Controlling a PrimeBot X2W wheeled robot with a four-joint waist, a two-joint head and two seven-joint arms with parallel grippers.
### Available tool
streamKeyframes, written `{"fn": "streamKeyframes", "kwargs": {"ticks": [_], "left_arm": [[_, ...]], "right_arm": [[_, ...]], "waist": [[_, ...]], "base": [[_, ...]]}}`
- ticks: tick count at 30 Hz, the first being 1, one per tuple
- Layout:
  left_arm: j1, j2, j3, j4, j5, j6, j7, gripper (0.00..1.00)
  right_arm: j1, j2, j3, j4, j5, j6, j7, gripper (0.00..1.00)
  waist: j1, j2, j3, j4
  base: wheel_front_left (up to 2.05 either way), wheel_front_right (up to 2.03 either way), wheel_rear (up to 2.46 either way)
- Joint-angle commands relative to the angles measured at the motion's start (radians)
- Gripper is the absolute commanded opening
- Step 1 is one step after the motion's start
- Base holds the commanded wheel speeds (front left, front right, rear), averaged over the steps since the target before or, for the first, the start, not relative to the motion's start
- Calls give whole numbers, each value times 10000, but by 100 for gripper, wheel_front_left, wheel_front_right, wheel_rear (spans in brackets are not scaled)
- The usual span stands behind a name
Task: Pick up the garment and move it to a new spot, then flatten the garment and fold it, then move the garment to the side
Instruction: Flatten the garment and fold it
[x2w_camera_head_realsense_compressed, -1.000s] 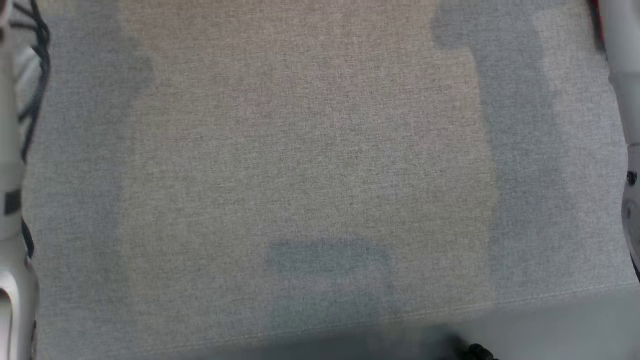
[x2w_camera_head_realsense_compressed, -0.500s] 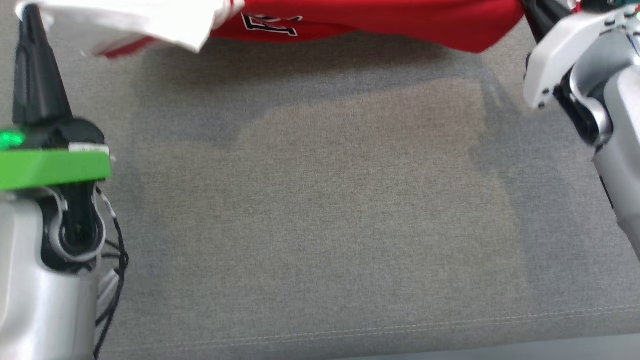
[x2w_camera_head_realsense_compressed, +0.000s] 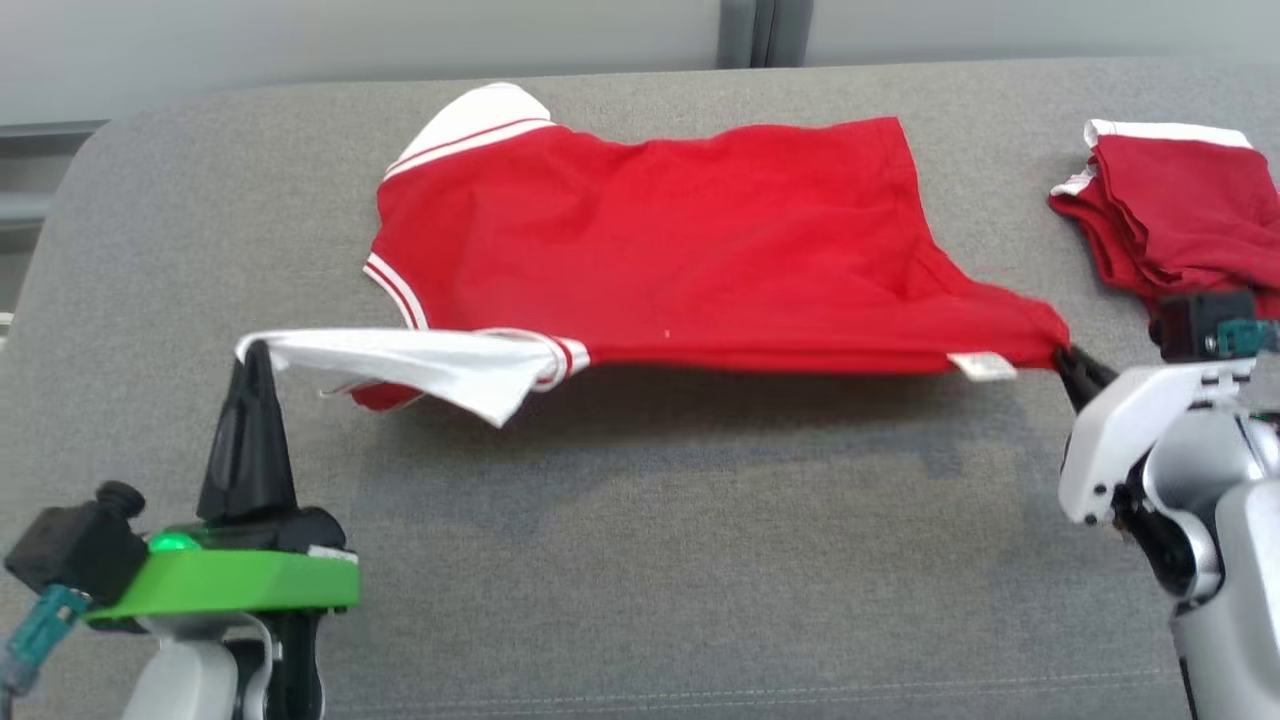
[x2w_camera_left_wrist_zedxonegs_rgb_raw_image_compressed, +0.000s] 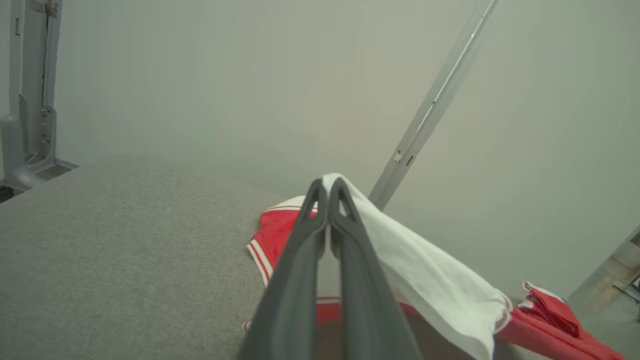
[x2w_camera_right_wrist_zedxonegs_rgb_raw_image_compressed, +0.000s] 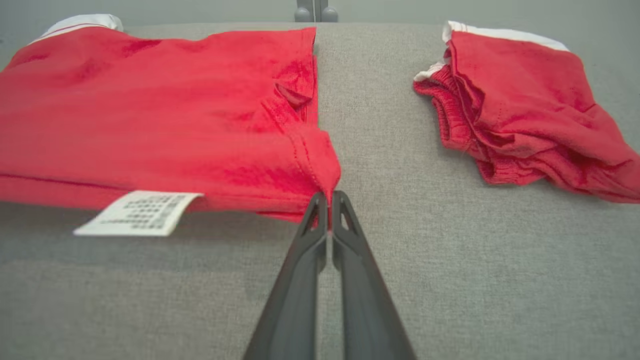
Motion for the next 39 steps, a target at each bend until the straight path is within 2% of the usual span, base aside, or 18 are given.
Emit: {"fn": "streamKeyframes", "kwargs": {"ticks": [1,7,12,18,22,26,30,34,39], "left_arm": [[223,126,-38,51,212,66,-33,0],[1219,651,-939,234,1825,630,175,0],[2017,1138,-1507,263,2515,928,960,0],[3033,1565,-1670,-92,2395,1285,2120,0],[3697,1827,-1564,-805,2093,1458,2788,0],[3843,1761,-1456,-1363,1788,1475,2935,0],[3097,1776,-1709,-1493,1970,1255,3155,0],[1839,1784,-2229,-940,2402,916,3547,0],[110,1513,-2567,241,2650,541,3921,0]], "right_arm": [[331,72,-217,-226,-164,-23,137,0],[2241,1157,-1067,-1703,-691,-20,991,0],[3144,1616,-1396,-2188,-743,-20,1084,0],[3738,1780,-1599,-2106,-823,-20,800,0],[3922,1813,-1592,-1992,-739,-20,636,0],[3832,1833,-1561,-1923,-646,-20,352,0],[3469,1843,-1530,-1703,-338,-20,-80,0],[2979,1845,-1434,-1387,-171,-20,-411,0],[2146,1847,-1195,-881,-226,-18,-573,0]], "waist": [[1,-1,-343,108],[1,-1,-689,45],[1,-1,-853,-26],[1,-1,-1004,-48],[1,-1,-1028,-53],[1,-1,-994,-43],[1,-1,-912,-18],[1,-1,-758,25],[1,-1,-435,-4]], "base": [[0,0,0],[0,0,0],[0,0,0],[0,0,0],[0,0,0],[0,0,0],[0,0,0],[0,0,0],[0,0,0]]}}
